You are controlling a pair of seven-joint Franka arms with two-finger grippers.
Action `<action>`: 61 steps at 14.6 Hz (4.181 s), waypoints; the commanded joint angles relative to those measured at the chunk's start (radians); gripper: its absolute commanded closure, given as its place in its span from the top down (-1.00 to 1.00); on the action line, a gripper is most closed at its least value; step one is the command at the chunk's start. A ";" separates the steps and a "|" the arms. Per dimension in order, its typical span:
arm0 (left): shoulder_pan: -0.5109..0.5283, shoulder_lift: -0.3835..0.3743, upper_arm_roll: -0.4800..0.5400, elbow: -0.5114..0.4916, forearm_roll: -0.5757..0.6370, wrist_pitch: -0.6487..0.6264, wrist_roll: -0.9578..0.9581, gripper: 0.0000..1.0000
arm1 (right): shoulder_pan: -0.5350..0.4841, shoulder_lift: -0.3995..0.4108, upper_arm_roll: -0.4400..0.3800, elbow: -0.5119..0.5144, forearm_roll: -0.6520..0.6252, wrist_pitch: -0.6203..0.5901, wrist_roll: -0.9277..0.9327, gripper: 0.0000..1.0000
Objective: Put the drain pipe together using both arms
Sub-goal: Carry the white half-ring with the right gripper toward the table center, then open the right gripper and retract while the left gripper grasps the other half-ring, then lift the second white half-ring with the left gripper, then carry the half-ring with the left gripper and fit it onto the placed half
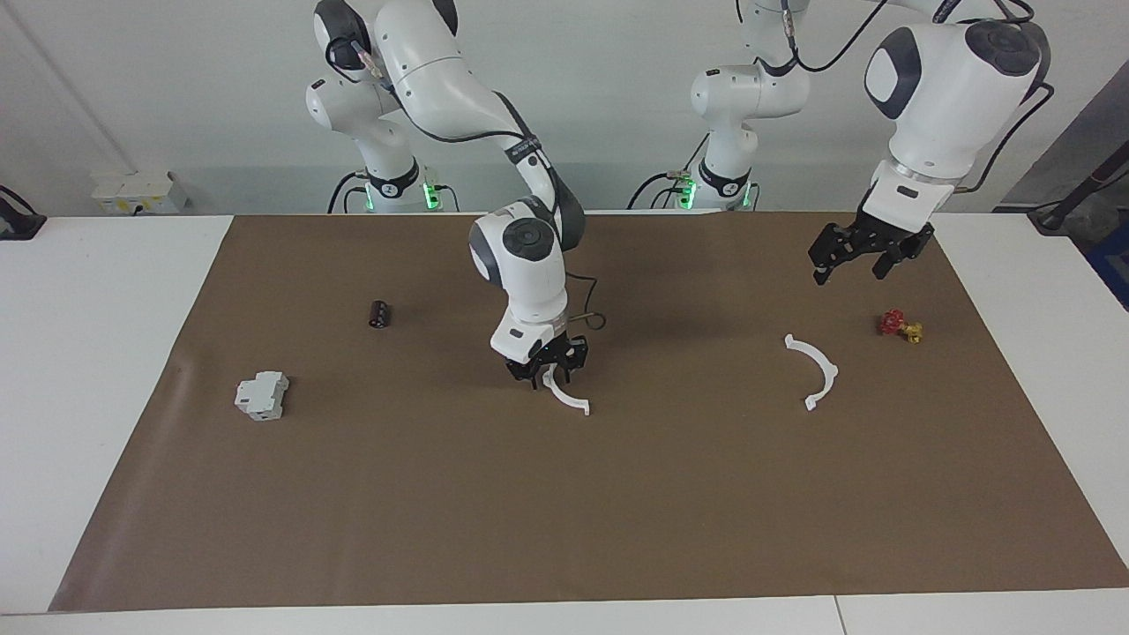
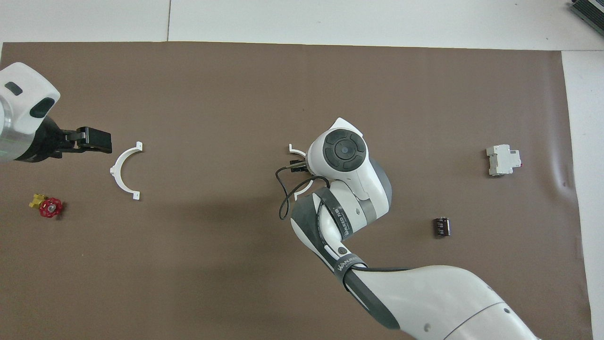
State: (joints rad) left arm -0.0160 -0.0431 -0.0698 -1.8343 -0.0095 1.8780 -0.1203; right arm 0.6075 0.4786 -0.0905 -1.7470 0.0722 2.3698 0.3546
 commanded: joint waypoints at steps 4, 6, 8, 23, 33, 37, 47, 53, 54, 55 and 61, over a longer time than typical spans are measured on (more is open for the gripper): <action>0.073 0.017 -0.002 -0.217 0.016 0.335 0.010 1.00 | -0.164 -0.190 -0.014 -0.006 -0.031 -0.184 0.018 1.00; 0.093 0.070 -0.002 -0.250 0.016 0.449 0.010 1.00 | -0.239 -0.233 -0.012 0.000 -0.038 -0.272 0.015 1.00; 0.094 0.083 -0.001 -0.299 0.016 0.547 0.010 1.00 | -0.311 -0.274 -0.012 -0.002 -0.038 -0.363 0.012 1.00; 0.156 0.203 -0.001 -0.392 0.016 0.673 -0.007 1.00 | -0.646 -0.452 -0.014 -0.074 -0.045 -0.661 -0.452 1.00; 0.139 0.209 -0.001 -0.431 0.016 0.731 -0.047 0.63 | -0.551 -0.515 0.015 0.098 -0.164 -0.799 -0.321 1.00; 0.139 0.209 -0.001 -0.430 0.017 0.731 -0.044 -0.81 | -0.538 -0.497 0.009 0.187 -0.163 -0.869 -0.332 1.00; -0.024 0.250 0.001 -0.237 0.019 0.572 -0.226 -1.00 | -0.574 -0.497 0.001 0.184 -0.109 -0.871 -0.430 1.00; -0.229 0.267 0.001 -0.188 0.020 0.527 -0.361 -1.00 | -0.572 -0.500 0.003 0.175 -0.109 -0.868 -0.424 1.00; -0.267 0.267 0.002 -0.186 0.022 0.533 -0.440 -1.00 | -0.571 -0.500 0.003 0.175 -0.109 -0.867 -0.425 1.00; -0.304 0.269 0.002 -0.177 0.023 0.535 -0.512 -1.00 | -0.571 -0.500 0.003 0.173 -0.109 -0.862 -0.425 1.00; -0.455 0.348 0.001 -0.115 0.095 0.526 -0.751 -1.00 | -0.572 -0.500 0.003 0.175 -0.108 -0.859 -0.427 1.00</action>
State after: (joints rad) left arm -0.4426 0.2717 -0.0864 -1.9831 0.0628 2.4200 -0.8371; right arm 0.0381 -0.0245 -0.0886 -1.5727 -0.0253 1.4982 -0.0481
